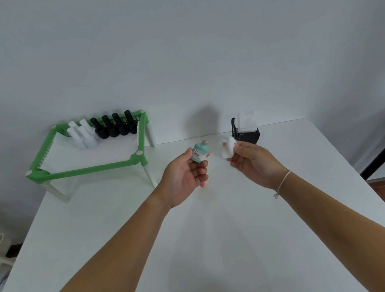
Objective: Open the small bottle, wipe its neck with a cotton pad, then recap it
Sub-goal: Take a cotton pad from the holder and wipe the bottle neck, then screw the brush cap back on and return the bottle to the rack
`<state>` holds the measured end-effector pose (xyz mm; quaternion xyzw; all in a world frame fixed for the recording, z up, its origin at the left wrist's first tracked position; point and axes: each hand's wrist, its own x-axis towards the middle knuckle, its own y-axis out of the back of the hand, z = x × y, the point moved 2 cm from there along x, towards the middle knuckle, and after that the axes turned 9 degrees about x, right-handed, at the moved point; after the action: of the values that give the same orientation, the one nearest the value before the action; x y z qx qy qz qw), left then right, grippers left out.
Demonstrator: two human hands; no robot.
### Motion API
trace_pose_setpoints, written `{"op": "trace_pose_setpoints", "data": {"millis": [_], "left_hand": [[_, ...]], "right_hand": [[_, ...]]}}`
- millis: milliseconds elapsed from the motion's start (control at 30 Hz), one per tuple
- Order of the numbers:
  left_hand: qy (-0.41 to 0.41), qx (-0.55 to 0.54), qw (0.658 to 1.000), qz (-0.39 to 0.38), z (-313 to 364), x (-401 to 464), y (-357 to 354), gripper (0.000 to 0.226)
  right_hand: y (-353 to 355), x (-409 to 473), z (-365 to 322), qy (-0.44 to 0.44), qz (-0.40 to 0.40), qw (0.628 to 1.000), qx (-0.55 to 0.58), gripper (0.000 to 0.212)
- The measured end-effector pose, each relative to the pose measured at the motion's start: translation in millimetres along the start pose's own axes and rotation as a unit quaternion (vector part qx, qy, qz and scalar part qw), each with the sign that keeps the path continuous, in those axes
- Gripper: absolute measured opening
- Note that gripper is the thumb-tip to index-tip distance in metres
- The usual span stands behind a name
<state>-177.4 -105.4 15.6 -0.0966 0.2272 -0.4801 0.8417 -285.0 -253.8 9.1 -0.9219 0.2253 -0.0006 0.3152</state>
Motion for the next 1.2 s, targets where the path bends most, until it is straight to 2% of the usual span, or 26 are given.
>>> {"op": "trace_pose_setpoints", "data": {"millis": [133, 233, 500, 667, 733, 833, 933, 1067, 1133, 1200], "left_hand": [[0.009, -0.022, 1.000, 0.012, -9, -5, 6, 0.027], [0.025, -0.029, 0.999, 0.016, -19, -8, 11, 0.025], [0.040, -0.010, 0.999, -0.013, -43, -16, 25, 0.036], [0.055, -0.033, 0.998, -0.013, -53, -17, 34, 0.029], [0.055, -0.040, 0.998, -0.016, -55, -16, 38, 0.031], [0.049, -0.048, 0.997, -0.022, -56, -14, 45, 0.028], [0.050, -0.054, 0.997, -0.027, -58, -12, 51, 0.025], [0.054, -0.058, 0.996, -0.032, -61, -8, 56, 0.027], [0.056, -0.059, 0.996, -0.029, -63, -5, 56, 0.027], [0.063, -0.059, 0.996, -0.023, -65, -6, 56, 0.028]], "right_hand": [[22, -5, 29, -0.069, 0.040, 0.996, 0.038, 0.019], [33, -10, 52, -0.097, 0.061, 0.993, 0.022, 0.021], [47, -19, 103, -0.112, 0.127, 0.975, -0.144, 0.024], [51, -17, 128, -0.102, 0.132, 0.946, -0.279, 0.025], [52, -17, 135, -0.099, 0.116, 0.928, -0.341, 0.026], [55, -12, 140, -0.079, 0.090, 0.880, -0.459, 0.028], [59, -5, 137, -0.071, 0.044, 0.817, -0.570, 0.039], [67, 3, 128, -0.093, -0.012, 0.751, -0.654, 0.063], [68, 9, 120, -0.090, -0.010, 0.740, -0.667, 0.066], [69, 12, 114, -0.089, 0.008, 0.749, -0.656, 0.067]]}}
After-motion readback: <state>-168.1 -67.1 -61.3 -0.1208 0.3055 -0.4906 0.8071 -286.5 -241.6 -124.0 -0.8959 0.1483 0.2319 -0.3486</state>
